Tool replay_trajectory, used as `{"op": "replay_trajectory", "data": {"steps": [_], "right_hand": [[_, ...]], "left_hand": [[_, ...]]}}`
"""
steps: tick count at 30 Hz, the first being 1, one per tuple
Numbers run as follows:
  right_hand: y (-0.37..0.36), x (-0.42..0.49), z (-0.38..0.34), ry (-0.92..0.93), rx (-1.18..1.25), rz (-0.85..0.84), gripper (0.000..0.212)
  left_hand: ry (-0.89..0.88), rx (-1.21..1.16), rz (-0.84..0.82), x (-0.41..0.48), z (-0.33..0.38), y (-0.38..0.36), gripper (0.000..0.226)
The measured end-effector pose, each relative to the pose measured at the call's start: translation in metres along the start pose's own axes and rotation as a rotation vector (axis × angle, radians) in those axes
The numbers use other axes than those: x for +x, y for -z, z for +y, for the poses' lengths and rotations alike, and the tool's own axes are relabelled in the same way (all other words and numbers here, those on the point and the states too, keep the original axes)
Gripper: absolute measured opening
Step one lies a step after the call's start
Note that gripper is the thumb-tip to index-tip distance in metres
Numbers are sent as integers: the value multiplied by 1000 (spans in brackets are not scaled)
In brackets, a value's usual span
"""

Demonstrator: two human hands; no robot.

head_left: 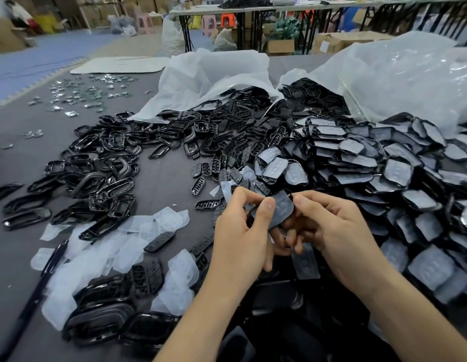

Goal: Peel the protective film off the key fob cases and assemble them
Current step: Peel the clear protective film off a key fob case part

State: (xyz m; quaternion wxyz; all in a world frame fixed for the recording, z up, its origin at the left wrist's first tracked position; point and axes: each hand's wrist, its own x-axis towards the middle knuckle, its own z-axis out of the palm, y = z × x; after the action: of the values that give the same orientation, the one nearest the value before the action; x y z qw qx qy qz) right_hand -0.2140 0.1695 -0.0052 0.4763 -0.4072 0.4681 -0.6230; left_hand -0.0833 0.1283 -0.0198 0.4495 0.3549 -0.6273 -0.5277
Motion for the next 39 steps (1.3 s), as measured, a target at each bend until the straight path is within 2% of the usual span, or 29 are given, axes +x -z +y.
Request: {"op": "replay_trajectory", "data": {"steps": [3, 6, 10, 14, 18, 21, 26, 32, 36, 39], "right_hand": [[1, -1, -2, -4, 33, -17, 19], [1, 0, 0, 23, -29, 25, 6], [1, -1, 2, 48, -153, 22, 9], [1, -1, 0, 65, -179, 23, 16], [1, -1, 1, 38, -69, 27, 12], [2, 1, 0, 2, 89, -31, 26], [1, -1, -2, -7, 76, -54, 25], [-2, -1, -2, 46, -130, 29, 7], [-2, -1, -1, 76, -272, 69, 27], [0, -1, 0, 80, -332, 82, 27]], "left_hand": [[-13, -17, 8, -1, 0, -1, 17], [-16, -17, -2, -2, 1, -1, 16], [-62, 47, -7, -3, 2, -1, 16], [-101, 83, -8, -4, 5, -2, 16], [-53, 12, -15, -6, 9, -5, 15], [-13, -78, -14, -7, 13, -6, 14], [14, -141, -57, -8, 18, -6, 13], [-122, 191, 48, -5, 3, -5, 9], [-287, 443, 66, -6, 5, -6, 5], [-317, 502, 41, -7, 4, -6, 3]]}}
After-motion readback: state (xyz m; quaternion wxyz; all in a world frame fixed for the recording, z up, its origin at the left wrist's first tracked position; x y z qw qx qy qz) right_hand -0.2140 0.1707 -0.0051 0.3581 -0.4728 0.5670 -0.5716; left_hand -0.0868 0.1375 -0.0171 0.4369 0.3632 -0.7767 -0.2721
